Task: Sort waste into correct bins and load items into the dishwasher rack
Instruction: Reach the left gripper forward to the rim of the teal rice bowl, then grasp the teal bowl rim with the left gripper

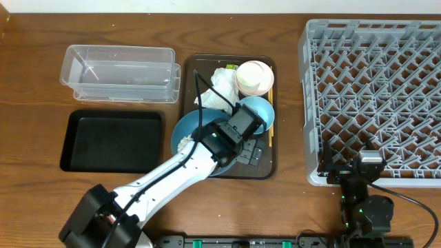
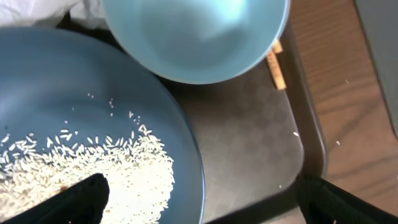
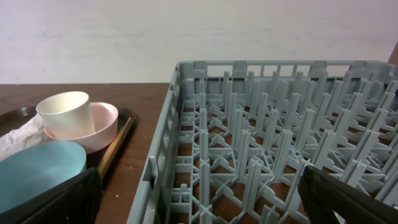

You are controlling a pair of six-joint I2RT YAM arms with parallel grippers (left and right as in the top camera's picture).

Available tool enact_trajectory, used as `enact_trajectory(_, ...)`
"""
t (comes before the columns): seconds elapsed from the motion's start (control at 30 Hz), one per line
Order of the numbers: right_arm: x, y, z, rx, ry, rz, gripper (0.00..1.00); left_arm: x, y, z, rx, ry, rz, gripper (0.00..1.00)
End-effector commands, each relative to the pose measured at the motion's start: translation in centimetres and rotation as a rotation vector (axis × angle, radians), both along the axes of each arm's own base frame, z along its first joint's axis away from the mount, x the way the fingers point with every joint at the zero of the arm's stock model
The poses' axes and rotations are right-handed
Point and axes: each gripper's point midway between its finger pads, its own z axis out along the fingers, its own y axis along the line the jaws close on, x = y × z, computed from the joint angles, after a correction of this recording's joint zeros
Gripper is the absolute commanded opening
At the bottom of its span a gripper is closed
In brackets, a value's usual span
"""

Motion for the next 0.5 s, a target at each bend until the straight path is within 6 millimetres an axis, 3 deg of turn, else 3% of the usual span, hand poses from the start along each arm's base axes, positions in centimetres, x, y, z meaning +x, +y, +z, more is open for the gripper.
enact_trajectory(0.0, 0.0, -0.3, 0.0, -0.014, -0.003, -0.010, 0.99, 1.1, 0.2, -0.9, 0.026, 0.005, 0.107, 0.98)
enact_trajectory(0.27, 0.0, -0.3, 0.0, -0.014, -0.003, -0.010, 0.99, 2.0, 0.9, -2.6, 0.142, -0.005, 0.069, 0.98)
enact_trajectory(0.47, 0.0, -0.3, 0.0, -0.014, -0.002, -0.010, 0.99, 1.2, 0.9, -2.9, 0.196, -0.011, 0.025, 0.98)
